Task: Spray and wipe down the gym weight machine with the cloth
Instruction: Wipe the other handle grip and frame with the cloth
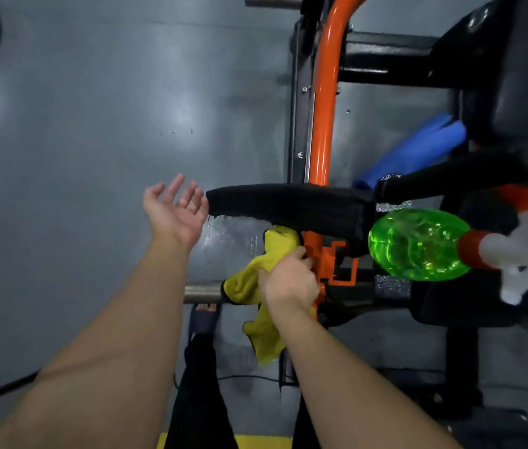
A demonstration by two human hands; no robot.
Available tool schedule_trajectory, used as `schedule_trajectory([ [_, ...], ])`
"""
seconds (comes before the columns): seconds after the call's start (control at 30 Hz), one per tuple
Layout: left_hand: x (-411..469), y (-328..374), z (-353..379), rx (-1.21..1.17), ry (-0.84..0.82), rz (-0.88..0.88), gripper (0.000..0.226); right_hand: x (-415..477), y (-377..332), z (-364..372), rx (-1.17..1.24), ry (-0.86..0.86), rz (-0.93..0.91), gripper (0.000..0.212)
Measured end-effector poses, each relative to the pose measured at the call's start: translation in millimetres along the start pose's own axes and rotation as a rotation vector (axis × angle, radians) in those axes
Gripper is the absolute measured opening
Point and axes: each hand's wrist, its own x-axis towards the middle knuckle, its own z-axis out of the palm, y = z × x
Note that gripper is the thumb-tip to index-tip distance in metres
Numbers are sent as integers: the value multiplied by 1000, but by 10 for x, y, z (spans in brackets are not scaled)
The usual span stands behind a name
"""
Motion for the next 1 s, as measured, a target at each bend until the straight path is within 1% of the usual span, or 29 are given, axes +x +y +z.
schedule_trajectory([
  [0.07, 87, -25, 70, 370, -34, -40, 28, 57, -88, -6, -35, 79, 12, 78],
  [0.13, 120, -16, 55, 797, -114, -1, 18, 79, -183, -4, -57, 134, 16, 70],
  [0.17, 130, 3, 4, 955, -160, 32, 15, 82, -211, 4, -61, 148, 15, 66],
  [0.2, 139, 20, -38, 1060, -218, 54, 16, 83, -215, 13, -57, 169, 16, 61],
  [0.23, 156, 43, -76, 1111, -268, 59, 17, 78, -209, 28, -46, 201, 13, 57],
  [0.27, 182, 73, -120, 1122, -292, 53, 18, 68, -209, 65, -41, 237, 5, 55],
  [0.3, 200, 91, -135, 1103, -283, 44, 19, 71, -199, 81, -45, 279, -13, 54],
  [0.33, 213, 107, -162, 1057, -264, 24, 19, 55, -196, 122, -54, 323, -28, 53],
  [0.37, 234, 116, -192, 956, -241, -16, 22, 35, -199, 173, -69, 367, -48, 53],
  [0.4, 252, 115, -222, 775, -224, -82, 25, -1, -196, 235, -81, 403, -60, 52],
  [0.47, 278, 89, -235, 171, -189, -188, 34, -54, -184, 344, -62, 500, -68, 48],
  [0.5, 297, 53, -219, -129, -153, -193, 40, -79, -163, 384, -32, 548, -69, 46],
  [0.53, 311, -10, -177, -359, -99, -180, 44, -111, -132, 419, 6, 585, -67, 45],
  [0.57, 317, -122, -107, -524, -44, -172, 47, -150, -85, 444, 41, 623, -65, 46],
  [0.63, 279, -407, 141, -684, 13, -173, 51, -221, 6, 482, 105, 685, -68, 52],
  [0.67, 261, -556, 291, -691, 16, -182, 50, -261, 43, 501, 143, 699, -69, 57],
  [0.7, 194, -696, 444, -644, 11, -202, 48, -291, 73, 530, 182, 692, -71, 64],
  [0.73, 144, -866, 574, -503, 5, -213, 42, -319, 133, 562, 232, 682, -63, 70],
  [0.77, 121, -935, 651, -299, 11, -195, 32, -338, 128, 589, 276, 662, -62, 75],
  [0.8, 80, -1025, 665, -1, -1, -116, 20, -363, 179, 611, 319, 638, -49, 78],
  [0.83, 60, -1082, 630, 331, -40, 43, 13, -385, 237, 603, 368, 584, -30, 81],
  [0.87, 94, -1081, 549, 645, -101, 260, 13, -404, 273, 588, 413, 496, -25, 82],
  [0.9, 121, -1063, 443, 906, -207, 446, 17, -426, 325, 583, 485, 406, -14, 83],
  [0.93, 173, -1007, 308, 1114, -346, 561, 20, -453, 386, 582, 564, 344, -9, 84],
  [0.97, 229, -912, 158, 1257, -482, 589, 19, -484, 432, 602, 638, 303, -7, 85],
  [1.0, 309, -814, 31, 1367, -582, 563, 18, -537, 478, 622, 709, 289, 7, 88],
])
